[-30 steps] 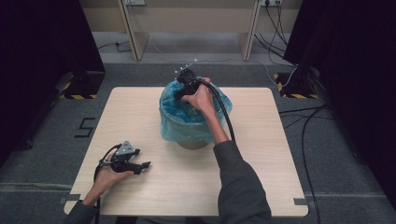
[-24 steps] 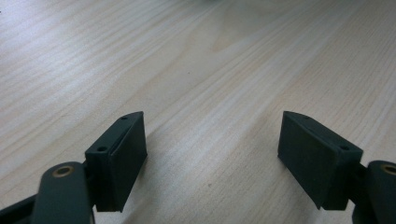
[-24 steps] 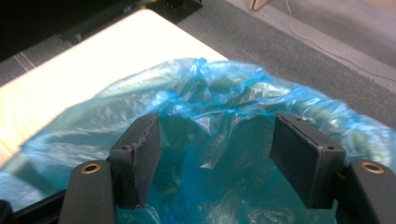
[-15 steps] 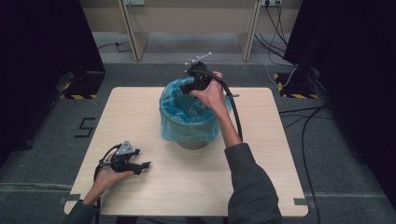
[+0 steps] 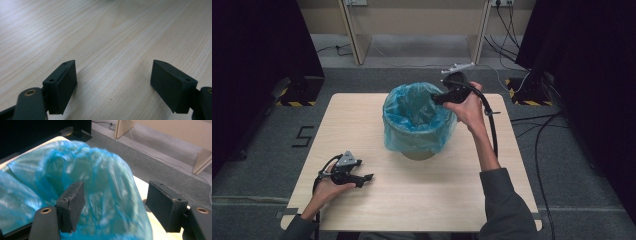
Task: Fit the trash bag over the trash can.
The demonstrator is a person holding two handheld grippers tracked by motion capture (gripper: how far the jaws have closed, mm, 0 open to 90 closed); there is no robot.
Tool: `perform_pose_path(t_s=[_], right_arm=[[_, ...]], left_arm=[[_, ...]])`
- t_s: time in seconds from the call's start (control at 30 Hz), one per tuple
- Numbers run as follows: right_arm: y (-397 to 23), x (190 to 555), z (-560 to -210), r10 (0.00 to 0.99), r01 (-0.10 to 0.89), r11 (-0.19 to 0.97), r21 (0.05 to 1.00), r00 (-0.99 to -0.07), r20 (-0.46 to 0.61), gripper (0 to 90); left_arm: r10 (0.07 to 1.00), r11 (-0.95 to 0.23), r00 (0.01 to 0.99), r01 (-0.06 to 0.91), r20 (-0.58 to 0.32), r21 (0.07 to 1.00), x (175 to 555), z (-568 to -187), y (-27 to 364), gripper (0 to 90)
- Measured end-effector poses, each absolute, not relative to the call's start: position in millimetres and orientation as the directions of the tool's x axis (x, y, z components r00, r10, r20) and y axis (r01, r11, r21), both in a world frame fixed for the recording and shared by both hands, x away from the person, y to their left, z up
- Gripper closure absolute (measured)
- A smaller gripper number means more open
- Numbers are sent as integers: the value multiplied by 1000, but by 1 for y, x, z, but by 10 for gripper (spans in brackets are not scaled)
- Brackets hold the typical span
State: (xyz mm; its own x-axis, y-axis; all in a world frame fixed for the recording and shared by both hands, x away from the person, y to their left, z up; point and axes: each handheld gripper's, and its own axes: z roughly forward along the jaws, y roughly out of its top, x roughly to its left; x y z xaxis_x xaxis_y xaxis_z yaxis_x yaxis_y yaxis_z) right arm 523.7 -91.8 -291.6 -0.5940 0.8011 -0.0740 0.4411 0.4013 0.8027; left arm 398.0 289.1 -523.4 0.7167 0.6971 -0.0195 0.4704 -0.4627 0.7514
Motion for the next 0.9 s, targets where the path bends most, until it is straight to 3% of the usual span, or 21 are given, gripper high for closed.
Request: perform_pose_path(t_s=[0.63,0.9], right_arm=[[-170,481,-321,852,453,366,813,-515,-96,268],[-185,464,-342,855,457,394,797,-500,-137,264]], left_arm=[[697,-464,717,470,-18,751,398,-523,289,199],[696,-465,718,469,-17,751,398,-524,289,199]])
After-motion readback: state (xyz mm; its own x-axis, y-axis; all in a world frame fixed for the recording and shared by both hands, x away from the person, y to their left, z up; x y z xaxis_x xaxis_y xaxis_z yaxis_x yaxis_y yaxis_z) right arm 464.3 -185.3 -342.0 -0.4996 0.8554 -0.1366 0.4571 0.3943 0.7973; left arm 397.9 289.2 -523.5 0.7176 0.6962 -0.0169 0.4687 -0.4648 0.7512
